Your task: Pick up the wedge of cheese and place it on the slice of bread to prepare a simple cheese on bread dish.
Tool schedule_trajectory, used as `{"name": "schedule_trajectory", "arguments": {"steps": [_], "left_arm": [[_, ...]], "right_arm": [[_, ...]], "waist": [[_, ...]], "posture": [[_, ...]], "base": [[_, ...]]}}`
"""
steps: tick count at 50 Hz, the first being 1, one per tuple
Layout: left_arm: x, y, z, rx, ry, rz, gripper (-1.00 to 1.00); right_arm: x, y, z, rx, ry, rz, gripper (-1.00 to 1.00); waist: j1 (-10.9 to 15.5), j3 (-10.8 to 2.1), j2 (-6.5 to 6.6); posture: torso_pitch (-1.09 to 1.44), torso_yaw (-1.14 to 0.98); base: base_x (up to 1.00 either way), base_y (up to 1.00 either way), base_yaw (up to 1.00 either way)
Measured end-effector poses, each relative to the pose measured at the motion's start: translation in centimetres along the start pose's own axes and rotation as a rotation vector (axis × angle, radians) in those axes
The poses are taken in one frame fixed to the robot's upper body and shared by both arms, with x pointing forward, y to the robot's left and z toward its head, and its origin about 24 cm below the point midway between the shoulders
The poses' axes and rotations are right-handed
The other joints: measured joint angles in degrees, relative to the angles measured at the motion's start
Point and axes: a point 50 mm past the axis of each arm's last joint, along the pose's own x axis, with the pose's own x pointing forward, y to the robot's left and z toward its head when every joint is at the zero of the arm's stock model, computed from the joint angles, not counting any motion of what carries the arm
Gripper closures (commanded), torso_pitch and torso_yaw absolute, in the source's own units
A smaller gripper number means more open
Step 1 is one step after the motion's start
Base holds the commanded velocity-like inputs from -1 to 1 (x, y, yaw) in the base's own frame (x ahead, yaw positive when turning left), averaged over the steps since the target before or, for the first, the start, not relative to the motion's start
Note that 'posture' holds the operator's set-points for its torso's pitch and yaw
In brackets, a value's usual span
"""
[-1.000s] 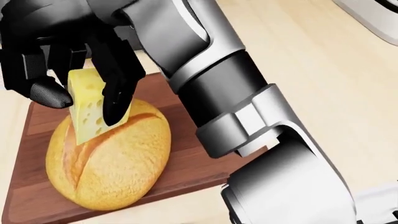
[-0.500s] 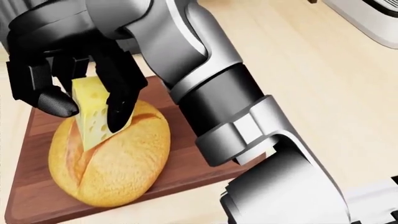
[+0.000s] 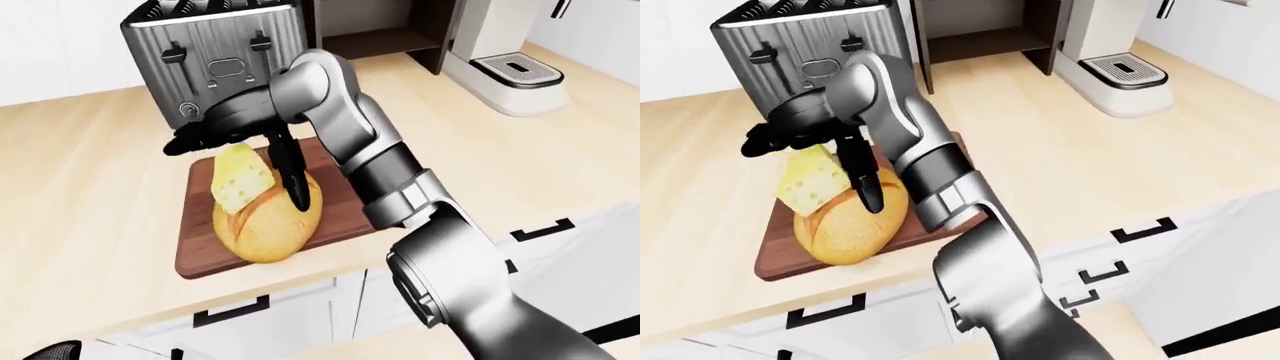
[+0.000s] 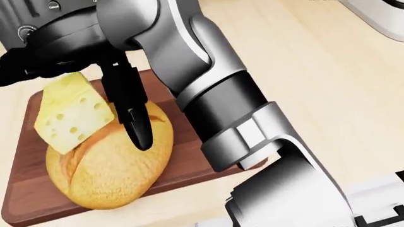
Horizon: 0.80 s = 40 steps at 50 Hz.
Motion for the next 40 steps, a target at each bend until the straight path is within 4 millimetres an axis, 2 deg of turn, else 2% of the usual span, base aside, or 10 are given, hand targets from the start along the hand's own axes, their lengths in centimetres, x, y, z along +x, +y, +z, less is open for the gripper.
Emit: {"name": "schedule_trajectory", "arguments": {"steps": [9,21,32,40], "left_arm": [[0.1,0.0,0.1,0.0,-0.004,0.002,-1.0],[0.1,0.0,0.2,-0.002,-0.002,0.002,-1.0],[0.0,0.0,0.2,-0.002,-0.003,0.001,-1.0],[0.0,0.0,0.3,-0.001,-0.004,0.0,-1.0]], "right_arm": [[-1.6,-1.7,1.1,-0.042,0.004,-0.044,-1.0],[-6.1,-5.3,4.0,-0.131,0.038,-0.149,-1.0],[-10.7,-6.9,5.7,-0.172,0.094,-0.255,-1.0],[-15.8,-8.0,7.0,-0.179,0.159,-0.379,-1.0]], "waist": [[0.2,-0.2,-0.28],[0.3,0.09,-0.44],[0.4,0.66,-0.69],[0.4,1.06,-0.91]], "posture": [[0.0,0.0],[0.0,0.0],[0.0,0.0],[0.0,0.0]], "base": [[0.0,0.0,0.0],[0.0,0.0,0.0],[0.0,0.0,0.0],[0.0,0.0,0.0]]}}
